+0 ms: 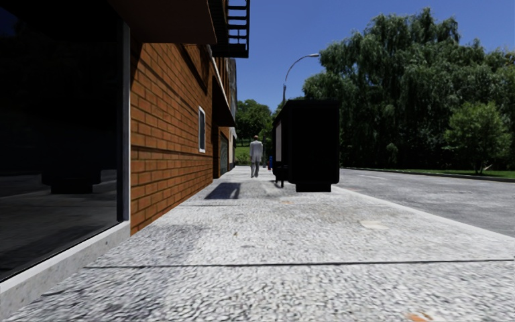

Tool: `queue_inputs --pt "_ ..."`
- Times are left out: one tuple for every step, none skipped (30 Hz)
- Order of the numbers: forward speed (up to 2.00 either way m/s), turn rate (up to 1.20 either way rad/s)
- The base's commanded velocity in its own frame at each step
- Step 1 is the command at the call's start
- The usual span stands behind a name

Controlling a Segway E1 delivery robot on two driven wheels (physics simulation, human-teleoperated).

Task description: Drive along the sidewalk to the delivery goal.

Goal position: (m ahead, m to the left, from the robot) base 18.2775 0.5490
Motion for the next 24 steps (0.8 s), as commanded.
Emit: queue_inputs --pt "2.0 0.0" --pt "2.0 0.0" --pt "2.0 0.0" --pt "2.0 0.0" --pt "2.0 0.0" --pt "2.0 0.0" --pt "2.0 0.0" --pt "2.0 0.0" --pt "2.0 0.0" --pt "2.0 0.0" --pt "2.0 0.0" --pt "2.0 0.0" --pt "2.0 0.0" --pt "2.0 0.0" --pt "2.0 0.09" --pt "2.0 0.17" --pt "2.0 0.17" --pt "2.0 0.21" --pt "2.0 0.22" --pt "2.0 0.22" --pt "2.0 0.12" --pt "2.0 0.12" --pt "2.0 0.0" --pt "2.0 0.0"
